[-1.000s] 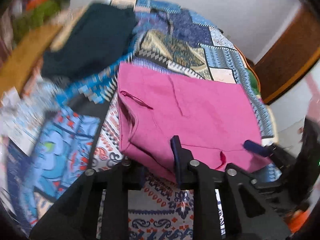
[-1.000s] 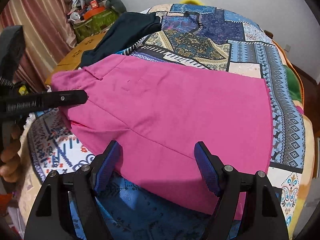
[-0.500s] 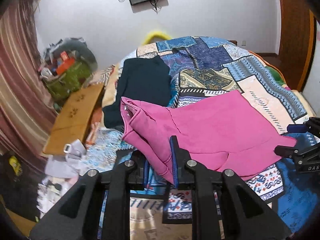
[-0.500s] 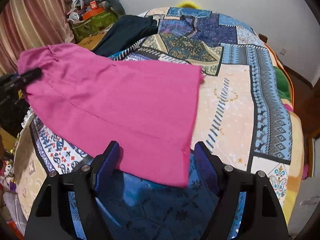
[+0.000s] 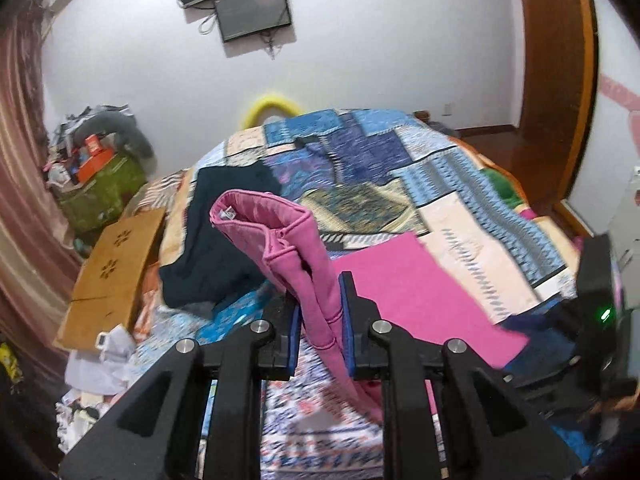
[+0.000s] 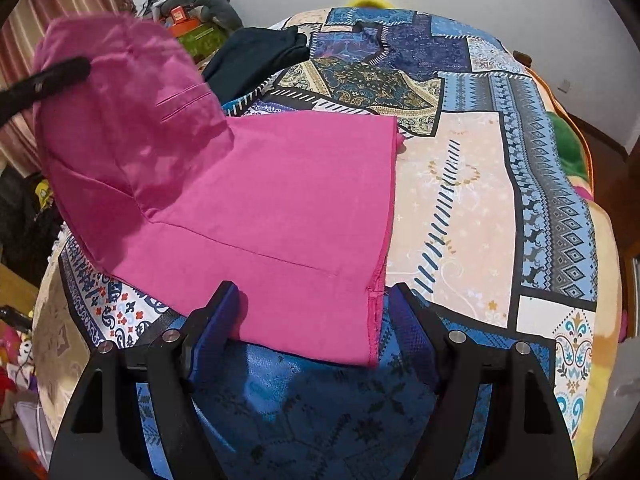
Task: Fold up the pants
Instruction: 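Grasp the pink trousers' edge with the left gripper and lift it up, then fold the lifted trousers over onto themselves with the left gripper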
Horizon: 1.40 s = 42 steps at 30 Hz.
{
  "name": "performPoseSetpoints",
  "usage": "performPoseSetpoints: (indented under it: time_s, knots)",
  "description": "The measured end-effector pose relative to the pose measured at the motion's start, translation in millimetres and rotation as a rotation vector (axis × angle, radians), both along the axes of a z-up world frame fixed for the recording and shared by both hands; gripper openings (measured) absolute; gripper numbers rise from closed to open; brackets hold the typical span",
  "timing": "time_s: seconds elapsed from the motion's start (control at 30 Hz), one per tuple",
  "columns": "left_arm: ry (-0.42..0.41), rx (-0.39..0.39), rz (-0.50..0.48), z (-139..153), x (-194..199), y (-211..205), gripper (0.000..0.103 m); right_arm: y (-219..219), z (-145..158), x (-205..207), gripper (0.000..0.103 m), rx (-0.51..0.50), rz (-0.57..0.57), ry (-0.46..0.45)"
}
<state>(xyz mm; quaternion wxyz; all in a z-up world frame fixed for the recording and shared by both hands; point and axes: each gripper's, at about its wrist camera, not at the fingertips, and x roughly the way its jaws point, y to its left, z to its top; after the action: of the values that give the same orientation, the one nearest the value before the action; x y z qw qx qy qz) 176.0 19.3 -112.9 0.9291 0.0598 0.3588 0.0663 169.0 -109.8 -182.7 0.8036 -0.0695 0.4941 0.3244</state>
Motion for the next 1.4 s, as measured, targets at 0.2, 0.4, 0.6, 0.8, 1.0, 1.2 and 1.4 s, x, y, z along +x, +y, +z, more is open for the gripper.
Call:
performPoseSetpoints:
  time_s: [0.2, 0.4, 0.6, 0.8, 1.0, 1.2, 1.4]
  knots:
    - [0.064, -0.160, -0.101, 3, 27, -16, 0.017, -2, -1, 0, 0.074, 0.012, 0.003, 0.004]
    - [0.152, -0.313, -0.154, -16, 53, -26, 0.017, -3, -1, -1, 0.074, 0.025, 0.001, 0.006]
    - [0.251, -0.373, -0.174, -37, 65, -36, 0.017, -5, -1, -1, 0.074, 0.036, -0.002, 0.013]
    - [0.277, -0.386, -0.201, -38, 57, -40, 0.043, -5, -1, -1, 0.074, 0.038, -0.004, 0.015]
    - [0.198, -0.318, -0.163, -18, 47, -21, 0.055, -7, -2, -2, 0.074, 0.040, -0.009, 0.017]
    - [0.153, -0.193, -0.108, -10, 64, 8, 0.073, -9, -1, -4, 0.074, 0.038, -0.010, 0.015]
    - [0.209, -0.094, -0.065, -32, 113, 33, 0.085, -8, 0, -2, 0.074, 0.037, -0.017, 0.017]
